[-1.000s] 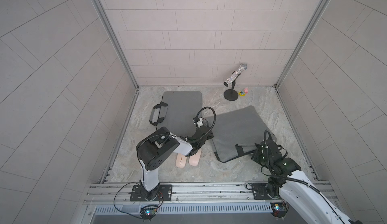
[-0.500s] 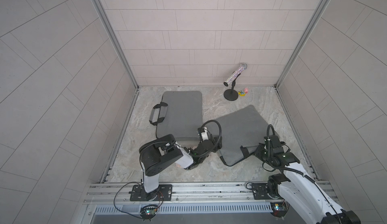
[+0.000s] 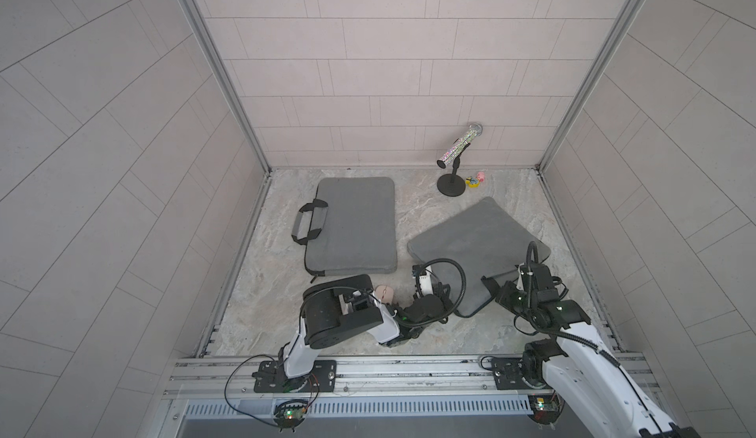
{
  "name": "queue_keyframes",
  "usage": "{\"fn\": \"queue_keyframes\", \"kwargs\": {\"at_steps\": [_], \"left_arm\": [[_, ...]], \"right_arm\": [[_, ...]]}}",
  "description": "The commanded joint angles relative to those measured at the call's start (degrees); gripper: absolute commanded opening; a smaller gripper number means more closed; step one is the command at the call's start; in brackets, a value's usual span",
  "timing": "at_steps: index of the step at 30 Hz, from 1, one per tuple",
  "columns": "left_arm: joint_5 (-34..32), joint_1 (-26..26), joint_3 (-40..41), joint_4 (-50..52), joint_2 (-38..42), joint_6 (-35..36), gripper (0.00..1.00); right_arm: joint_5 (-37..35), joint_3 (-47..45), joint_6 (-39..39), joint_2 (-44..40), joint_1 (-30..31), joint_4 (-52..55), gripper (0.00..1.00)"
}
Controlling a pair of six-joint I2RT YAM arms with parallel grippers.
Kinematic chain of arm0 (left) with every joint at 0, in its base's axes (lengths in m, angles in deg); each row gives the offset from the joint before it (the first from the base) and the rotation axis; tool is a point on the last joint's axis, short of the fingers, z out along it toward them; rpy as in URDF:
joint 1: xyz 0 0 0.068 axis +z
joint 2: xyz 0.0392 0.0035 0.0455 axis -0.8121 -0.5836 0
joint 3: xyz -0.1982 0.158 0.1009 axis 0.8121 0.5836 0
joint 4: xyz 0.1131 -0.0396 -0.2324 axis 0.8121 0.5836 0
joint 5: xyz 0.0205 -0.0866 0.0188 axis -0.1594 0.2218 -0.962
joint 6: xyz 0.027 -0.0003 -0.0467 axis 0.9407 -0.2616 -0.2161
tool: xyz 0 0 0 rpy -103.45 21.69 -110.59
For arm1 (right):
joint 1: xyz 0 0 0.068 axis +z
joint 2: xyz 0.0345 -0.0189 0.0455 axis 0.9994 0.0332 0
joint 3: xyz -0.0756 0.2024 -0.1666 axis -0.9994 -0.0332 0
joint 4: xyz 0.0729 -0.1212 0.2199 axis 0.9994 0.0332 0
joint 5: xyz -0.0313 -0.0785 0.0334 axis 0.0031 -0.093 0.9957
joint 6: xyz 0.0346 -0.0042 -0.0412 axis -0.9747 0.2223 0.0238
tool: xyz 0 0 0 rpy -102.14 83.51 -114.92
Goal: Put the mouse into the laptop bag
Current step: Unzip the zipper on the zippered laptop bag.
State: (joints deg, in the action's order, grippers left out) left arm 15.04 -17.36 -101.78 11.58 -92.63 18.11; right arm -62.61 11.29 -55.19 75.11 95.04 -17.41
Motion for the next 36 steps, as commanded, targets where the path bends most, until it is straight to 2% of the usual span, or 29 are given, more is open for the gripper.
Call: {"fn": "queue_keyframes", "kwargs": {"at_steps": [1, 6, 9, 12, 14, 18, 19, 24, 30, 33, 36], "left_arm": [[-0.4, 0.1, -5.9, 2.1, -0.6, 2.7, 0.11], [-1.0, 1.5, -12.2, 10.0, -0.6, 4.1, 0.07], [-0.2, 1.5, -15.1, 11.3, -1.7, 4.9, 0.08], [0.2, 1.5, -15.3, 10.4, -2.2, 5.1, 0.19], [0.8, 1.5, -13.8, 7.7, -1.9, 5.7, 0.34], [4.2, 1.6, -11.3, 4.3, -0.3, 8.3, 0.95], [4.7, 1.6, -10.6, 4.1, 0.4, 9.1, 0.99], [3.7, 3.2, -4.1, 2.1, 5.9, 10.8, 1.00], [11.4, 12.8, -0.2, 7.1, 11.7, 7.3, 1.00], [13.7, 16.5, -2.6, 13.7, 11.8, 7.3, 1.00], [18.8, 20.0, -7.4, 18.0, 7.9, 7.2, 1.00]], "right_arm": [[3.9, -0.5, 1.1, -3.3, 2.6, 5.6, 0.00], [4.4, -1.3, -0.7, -5.3, 7.9, 5.5, 0.00], [5.9, -0.7, -1.6, -4.9, 10.4, 3.4, 0.00], [6.2, 0.1, -2.4, -4.8, 11.0, 3.6, 0.00], [7.8, -0.7, -3.2, -5.0, 11.0, 1.5, 0.00], [9.1, -1.7, -4.4, -5.0, 11.0, -1.1, 0.00], [8.5, -1.7, -4.5, -5.1, 11.0, -0.9, 0.00], [6.3, -1.0, -5.0, -6.7, 11.0, 1.5, 0.00], [1.3, -1.6, -7.9, -9.0, 10.8, 4.9, 0.00], [-1.1, -2.2, -10.4, -9.1, 10.7, 5.8, 0.00], [-3.1, -2.4, -12.5, -9.1, 10.7, 6.7, 0.00]]}}
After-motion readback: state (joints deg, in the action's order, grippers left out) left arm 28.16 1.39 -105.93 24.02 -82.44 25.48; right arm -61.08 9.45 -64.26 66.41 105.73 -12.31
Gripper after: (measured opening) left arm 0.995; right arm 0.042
